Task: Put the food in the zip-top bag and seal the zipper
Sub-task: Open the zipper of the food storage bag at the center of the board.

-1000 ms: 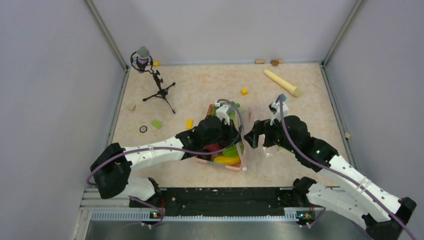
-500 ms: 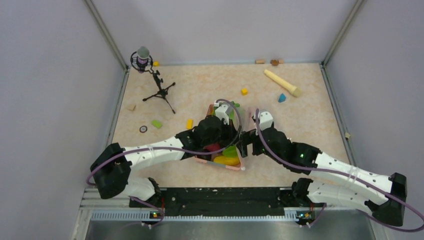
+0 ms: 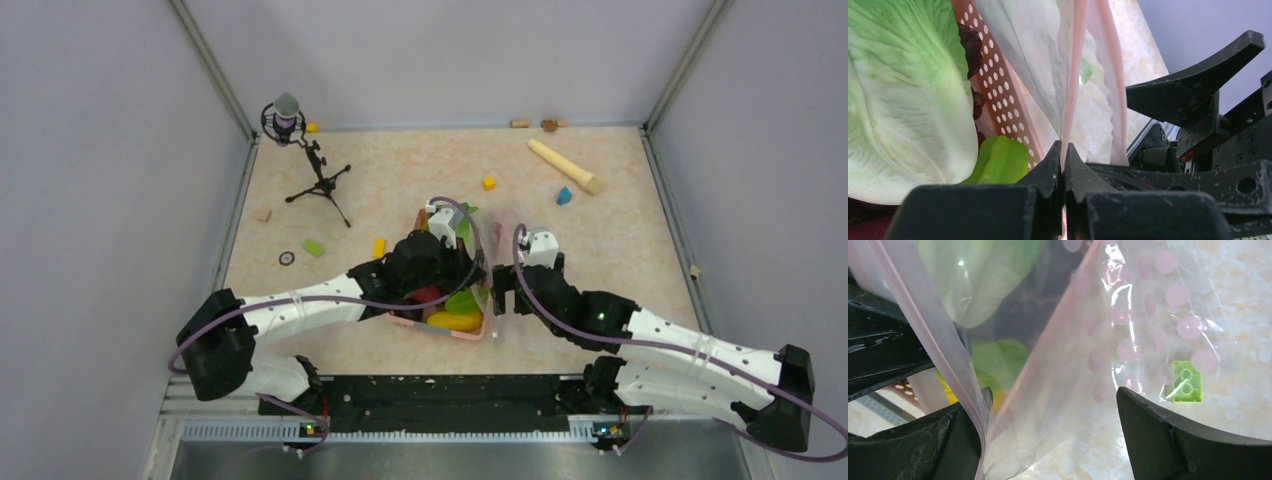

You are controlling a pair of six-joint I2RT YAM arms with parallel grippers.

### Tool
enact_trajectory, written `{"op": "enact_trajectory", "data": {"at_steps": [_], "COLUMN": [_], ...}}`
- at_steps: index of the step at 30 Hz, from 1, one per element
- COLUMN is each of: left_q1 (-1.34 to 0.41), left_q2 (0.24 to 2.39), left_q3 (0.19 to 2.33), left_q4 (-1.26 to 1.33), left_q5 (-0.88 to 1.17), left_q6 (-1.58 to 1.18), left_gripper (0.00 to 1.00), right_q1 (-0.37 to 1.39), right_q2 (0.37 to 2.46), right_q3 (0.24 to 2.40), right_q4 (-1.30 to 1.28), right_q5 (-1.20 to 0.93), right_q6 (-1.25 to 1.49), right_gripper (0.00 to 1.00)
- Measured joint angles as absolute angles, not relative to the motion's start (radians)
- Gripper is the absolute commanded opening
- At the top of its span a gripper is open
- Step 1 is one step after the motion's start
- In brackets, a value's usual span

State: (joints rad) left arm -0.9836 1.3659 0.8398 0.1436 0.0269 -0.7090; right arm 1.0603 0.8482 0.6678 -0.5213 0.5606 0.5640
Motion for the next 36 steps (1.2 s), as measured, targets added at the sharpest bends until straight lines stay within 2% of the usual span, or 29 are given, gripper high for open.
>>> {"op": "enact_trajectory", "data": {"at_steps": [9, 14, 24, 27, 31, 34, 35, 36], "left_q1": [-0.984, -0.985, -1.002, -1.005, -1.008, -1.010, -1.010, -1.011], "left_q2": [1.393, 1.401, 1.401, 1.396, 1.366, 1.328, 1.318, 1.309], "left_q3": [0.889, 0.898, 0.898, 0.898, 0.891, 0.875, 0.872, 0.871], "left_q4": [0.118, 0.116, 0.110, 0.109, 0.103, 0.092, 0.083, 0.078], "left_q5": [0.068, 0.109, 0.121, 0.123, 0.119, 0.095, 0.076, 0.051], "left_q6": [-0.708, -0.708, -0.709, -0.709, -0.704, -0.698, -0.692, -0.685], "left_gripper": [0.00, 0.00, 0.00, 0.00, 0.00, 0.00, 0.00, 0.00], "right_q1": [1.063, 1.063, 1.063, 1.043, 0.947, 0.862, 0.843, 0.824], "right_q2": [0.843, 0.848, 1.003, 1.052, 1.079, 1.068, 1.059, 1.040], "right_q3": [0.750, 0.769, 0.778, 0.798, 0.802, 0.801, 0.801, 0.801], "right_q4": [-0.643, -0.662, -0.575, -0.546, -0.510, -0.509, -0.514, -0.525], "right_q5": [0.758, 0.846, 0.818, 0.788, 0.710, 0.675, 0.667, 0.661], "right_q6": [0.585, 0.598, 0.544, 0.535, 0.521, 0.517, 0.513, 0.517], "right_gripper": [0.82, 0.81, 0.77, 0.63, 0.36, 0.05, 0.00, 0.00]}}
